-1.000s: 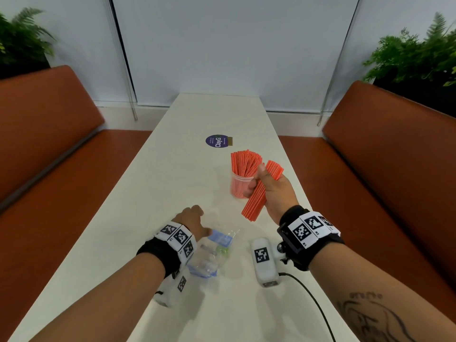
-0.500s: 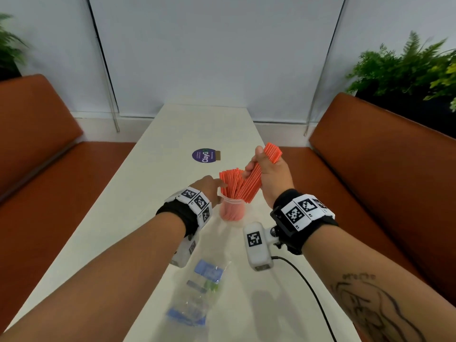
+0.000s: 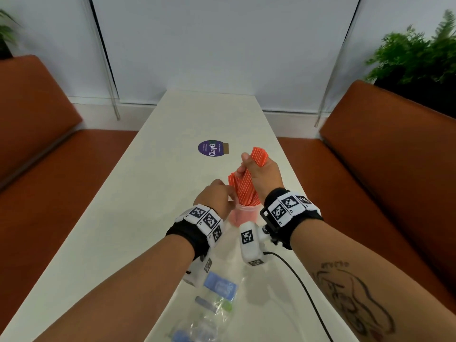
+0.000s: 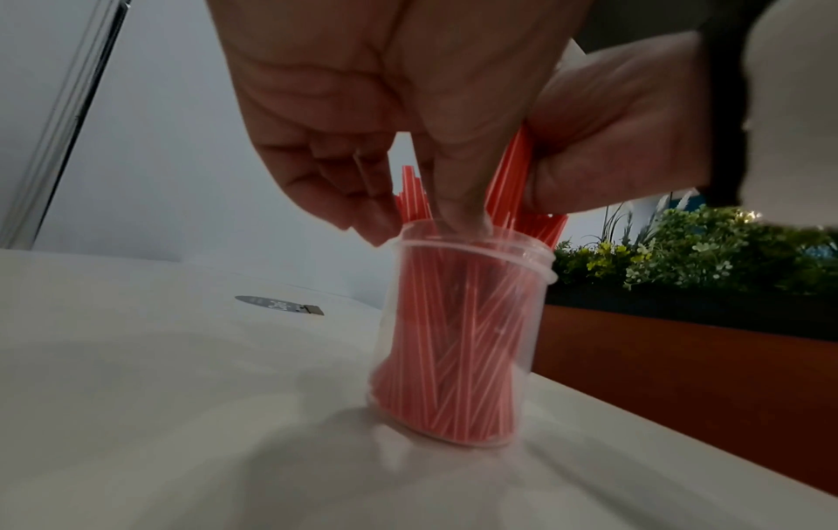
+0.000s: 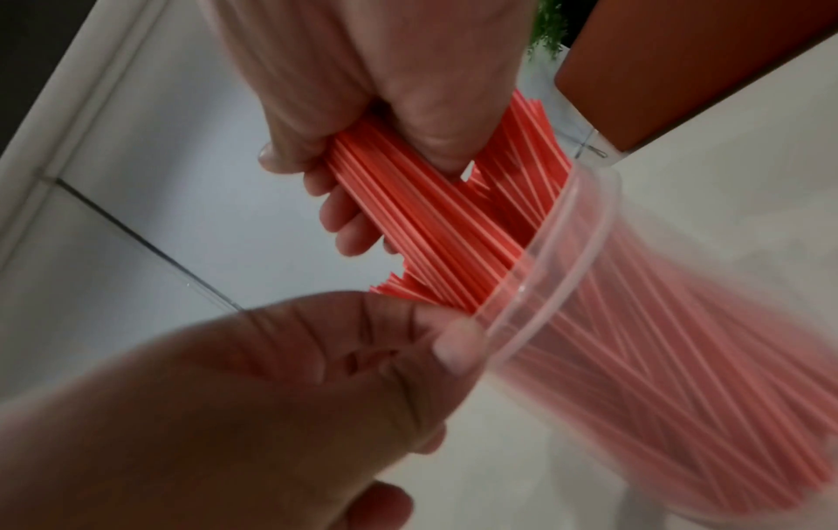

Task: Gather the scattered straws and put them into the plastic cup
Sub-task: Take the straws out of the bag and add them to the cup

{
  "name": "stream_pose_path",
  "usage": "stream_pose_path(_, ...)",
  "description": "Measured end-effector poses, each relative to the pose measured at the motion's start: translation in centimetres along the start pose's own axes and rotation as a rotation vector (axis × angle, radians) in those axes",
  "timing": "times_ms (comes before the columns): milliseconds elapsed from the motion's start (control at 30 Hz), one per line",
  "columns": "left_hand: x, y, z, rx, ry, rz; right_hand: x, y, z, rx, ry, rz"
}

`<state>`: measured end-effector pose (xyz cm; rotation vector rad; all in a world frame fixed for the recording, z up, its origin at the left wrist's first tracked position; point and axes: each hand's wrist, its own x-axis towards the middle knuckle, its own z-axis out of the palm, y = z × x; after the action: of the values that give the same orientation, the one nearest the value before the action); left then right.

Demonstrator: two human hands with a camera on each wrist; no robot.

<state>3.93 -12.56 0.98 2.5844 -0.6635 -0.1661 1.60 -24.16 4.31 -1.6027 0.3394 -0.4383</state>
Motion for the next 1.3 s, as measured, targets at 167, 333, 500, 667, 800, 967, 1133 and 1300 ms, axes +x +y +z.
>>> stream_pose_path(167,-0.1,-0.1,0.1,-0.033,0.01,-0.016,0.0,0.3,-0.3,-0.179,-0.002,-0.014)
stream_pose_path(333,-0.4,-0.1,0.1,-0.052,0.022,-0.028,-0.2,0.3,-0.6,-0.252,-0.012,-0.085)
stream_pose_path(500,-0.7,0.0,0.3,-0.073,0.057,-0.015,-0.9,-0.2,-1.6,-0.498,-0.005,-0.225)
stream_pose_path(667,-1.3,0.1,0.4,-0.147,0.188,0.006,-1.4,0.6,-3.5,-0.634,-0.022,-0.316)
stream_pose_path(800,-1.2,1.1,-0.4,-0.126,0.389,0.119,-1.6,1.5,-3.5,-0.777,-0.046,-0.415)
stream_pose_path(967,0.9,2.0,-0.8,0.042,0.125,0.172,-1.4,2.3,-2.5,-0.815,-0.129,-0.356)
stream_pose_path(1133,1.2,0.6,0.5,0.074,0.068,0.268,-1.0,3.0,-2.5,-0.993,-0.264,-0.308)
stream_pose_path(1300,1.4,0.1,0.3,-0.079,0.061,0.256,-0.8,1.5,-2.6,-0.921,-0.331,-0.177)
